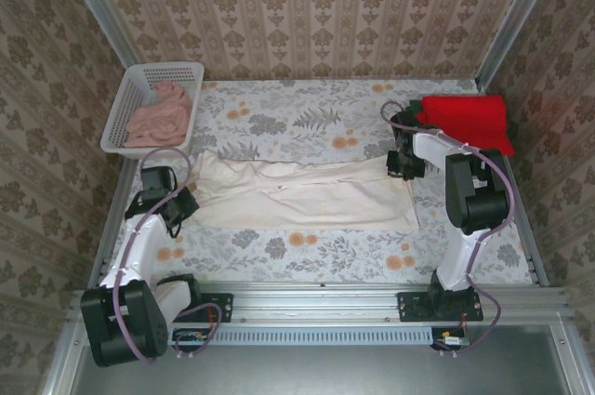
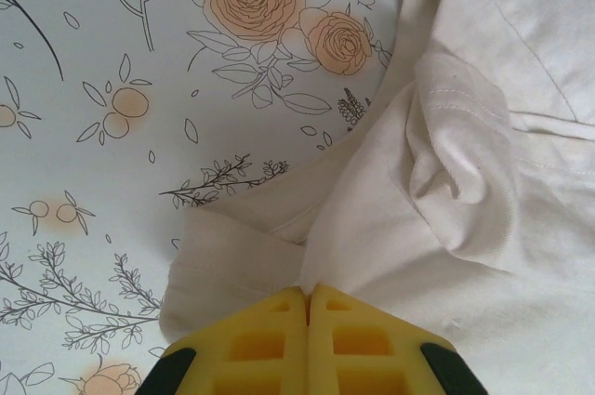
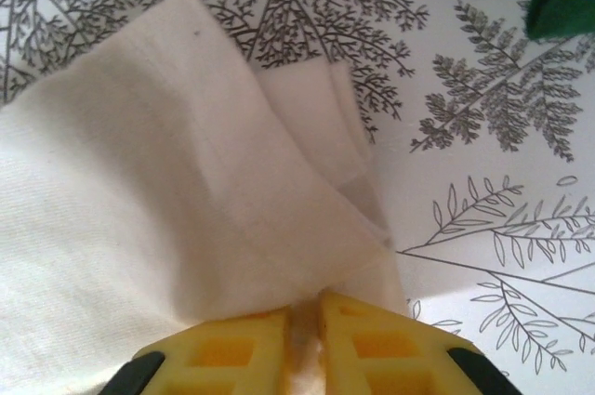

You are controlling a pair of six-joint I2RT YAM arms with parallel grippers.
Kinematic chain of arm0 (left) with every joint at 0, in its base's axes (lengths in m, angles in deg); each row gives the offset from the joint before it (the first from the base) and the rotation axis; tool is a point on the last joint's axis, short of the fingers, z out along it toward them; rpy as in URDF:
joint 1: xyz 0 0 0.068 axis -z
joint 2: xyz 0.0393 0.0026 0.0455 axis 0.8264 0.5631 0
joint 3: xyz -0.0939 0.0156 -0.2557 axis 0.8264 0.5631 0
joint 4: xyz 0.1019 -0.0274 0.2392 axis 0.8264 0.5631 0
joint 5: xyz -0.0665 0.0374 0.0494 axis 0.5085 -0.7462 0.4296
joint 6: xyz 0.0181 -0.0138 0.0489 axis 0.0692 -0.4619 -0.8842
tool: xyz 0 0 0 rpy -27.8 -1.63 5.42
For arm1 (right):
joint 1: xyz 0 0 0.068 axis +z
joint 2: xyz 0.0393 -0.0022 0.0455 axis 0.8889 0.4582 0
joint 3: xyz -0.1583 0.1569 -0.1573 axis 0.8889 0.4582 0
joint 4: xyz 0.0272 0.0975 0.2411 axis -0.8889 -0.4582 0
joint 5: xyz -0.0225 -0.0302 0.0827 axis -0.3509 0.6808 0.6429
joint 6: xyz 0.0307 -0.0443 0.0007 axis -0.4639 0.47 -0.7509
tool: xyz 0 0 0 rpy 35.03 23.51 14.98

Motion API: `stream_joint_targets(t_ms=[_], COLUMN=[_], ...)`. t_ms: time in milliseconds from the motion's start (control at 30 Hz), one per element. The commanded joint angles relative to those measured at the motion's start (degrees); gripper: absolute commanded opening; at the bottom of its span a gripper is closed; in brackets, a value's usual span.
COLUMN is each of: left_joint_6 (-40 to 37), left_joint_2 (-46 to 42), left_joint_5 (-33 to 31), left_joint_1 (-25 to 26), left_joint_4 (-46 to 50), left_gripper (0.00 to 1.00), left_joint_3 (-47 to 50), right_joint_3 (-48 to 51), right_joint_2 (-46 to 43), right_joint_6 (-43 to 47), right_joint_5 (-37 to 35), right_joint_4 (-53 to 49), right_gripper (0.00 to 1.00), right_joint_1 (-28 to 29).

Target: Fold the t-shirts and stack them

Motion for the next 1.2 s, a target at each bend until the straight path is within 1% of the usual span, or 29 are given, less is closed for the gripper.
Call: stream_joint_targets(t_ms=[0, 167, 433, 633, 733, 767, 800, 833, 900, 967, 1033, 1100, 1167], left_joint_6=[-0.11, 0.16, 0.59, 3.1, 4.09, 4.13, 4.24, 3.99, 3.31, 1.72, -1.08, -2.29, -2.21], left_joint_2=[-0.03, -1.51, -5.4, -7.35, -7.65, -7.79, -7.92, -8.09, -8.48, -8.88, -7.64, -3.04, 3.44], left_joint_5=[-0.46, 0.23, -1.34, -3.48, -3.95, -3.83, -3.45, -2.87, -2.25, -2.93, -2.09, -2.42, -2.62], left_joint_1=[-0.46, -0.42, -0.46, -0.58, -0.65, -0.64, -0.65, -0.56, -0.49, 0.26, 1.83, 3.82, 6.04], left_joint_4=[0.79, 1.62, 3.78, 3.94, 4.15, 3.82, 3.35, 2.87, 2.11, 1.18, -1.48, -0.86, -0.34], left_gripper=[0.0, 0.0, 0.0, 0.0, 0.24, 0.39, 0.48, 0.51, 0.63, 0.67, 0.67, 0.63, 0.61], left_joint_3=[-0.38, -1.14, -1.29, 1.05, 2.05, 2.38, 2.33, 2.22, 1.28, 0.05, -0.6, -3.5, -6.06], right_joint_3=[0.75, 3.05, 5.92, 8.67, 11.26, 12.2, 12.75, 13.0, 13.23, 13.26, 13.32, 13.27, 13.48], right_joint_2=[-3.23, -8.61, -17.34, -22.99, -24.67, -24.61, -23.97, -23.05, -21.11, -19.41, -18.23, -17.28, -16.49], right_joint_6=[-0.07, -0.57, -0.88, -2.11, -2.18, -2.15, -2.13, -2.1, -2.16, -2.31, -2.42, -2.57, -2.72], right_joint_5=[0.61, 1.14, -0.39, 1.08, 1.88, 1.85, 2.1, 2.63, 3.64, 4.36, 4.56, 4.98, 5.43], right_joint_4=[-0.36, -1.18, -5.96, -8.87, -8.24, -7.38, -6.57, -6.0, -4.5, -2.89, -1.72, -0.97, -0.21], right_gripper=[0.12, 0.09, 0.02, 0.02, 0.03, 0.04, 0.04, 0.04, 0.03, 0.02, 0.02, 0.02, 0.02], right_joint_1=[-0.18, 0.04, 0.0, 0.0, 0.06, -0.07, -0.09, -0.09, -0.09, -0.09, -0.09, -0.09, -0.09])
